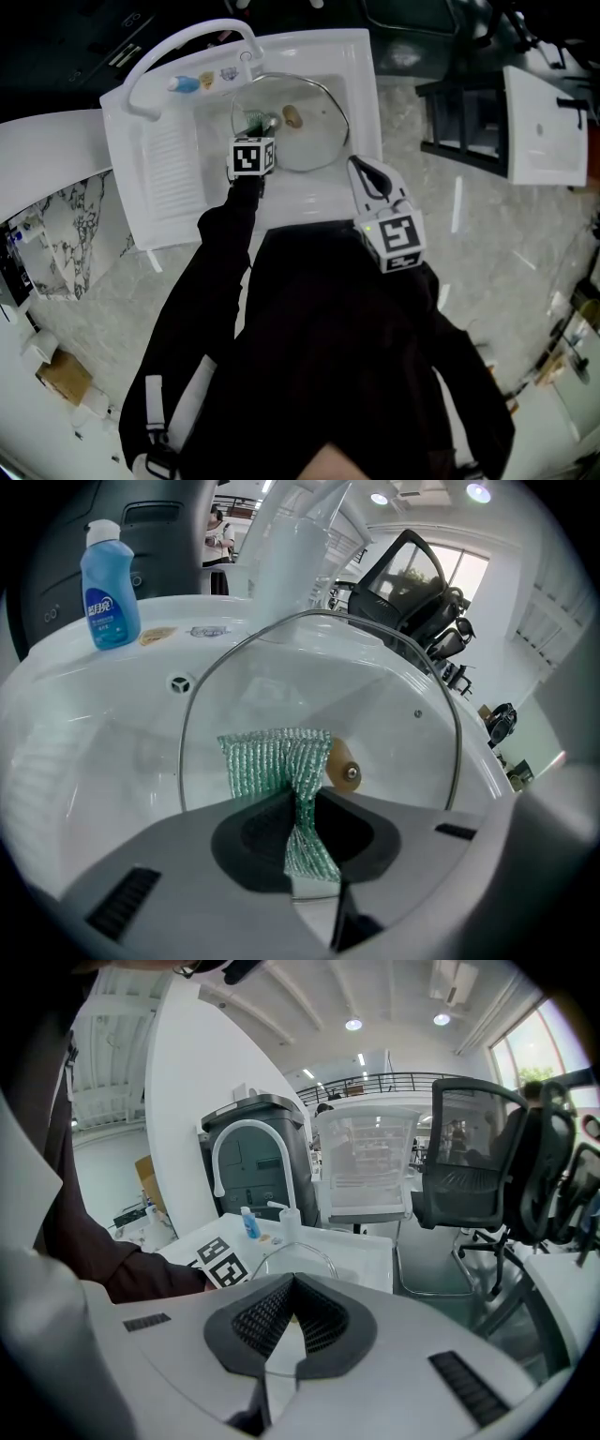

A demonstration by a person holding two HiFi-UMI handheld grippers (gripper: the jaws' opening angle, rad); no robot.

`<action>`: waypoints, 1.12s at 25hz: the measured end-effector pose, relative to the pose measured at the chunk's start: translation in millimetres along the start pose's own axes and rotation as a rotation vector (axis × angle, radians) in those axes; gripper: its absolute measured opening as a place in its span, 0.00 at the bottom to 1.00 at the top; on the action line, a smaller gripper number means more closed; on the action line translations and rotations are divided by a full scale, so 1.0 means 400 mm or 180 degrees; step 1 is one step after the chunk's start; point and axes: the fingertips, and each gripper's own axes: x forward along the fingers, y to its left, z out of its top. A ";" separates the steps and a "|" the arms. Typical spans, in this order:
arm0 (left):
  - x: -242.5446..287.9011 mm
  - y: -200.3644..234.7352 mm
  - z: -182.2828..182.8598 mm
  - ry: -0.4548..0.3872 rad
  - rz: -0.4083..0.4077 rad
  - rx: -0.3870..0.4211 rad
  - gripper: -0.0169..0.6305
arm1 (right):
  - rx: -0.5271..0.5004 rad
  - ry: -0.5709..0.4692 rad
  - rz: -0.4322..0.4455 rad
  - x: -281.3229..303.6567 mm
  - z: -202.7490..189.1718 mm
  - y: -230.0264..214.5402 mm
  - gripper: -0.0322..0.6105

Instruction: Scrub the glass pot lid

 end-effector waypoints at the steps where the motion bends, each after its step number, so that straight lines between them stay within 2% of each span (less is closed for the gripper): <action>1: 0.002 -0.003 0.000 0.0001 -0.0011 0.0000 0.12 | 0.0004 0.0000 -0.0001 -0.001 -0.002 -0.002 0.05; 20: 0.018 -0.057 0.006 0.0028 -0.0126 0.0050 0.12 | 0.0057 -0.0037 -0.0044 -0.033 -0.018 -0.019 0.05; 28: 0.012 -0.103 0.023 0.0023 -0.0200 0.0148 0.12 | 0.0065 -0.0059 -0.0063 -0.042 -0.019 -0.023 0.05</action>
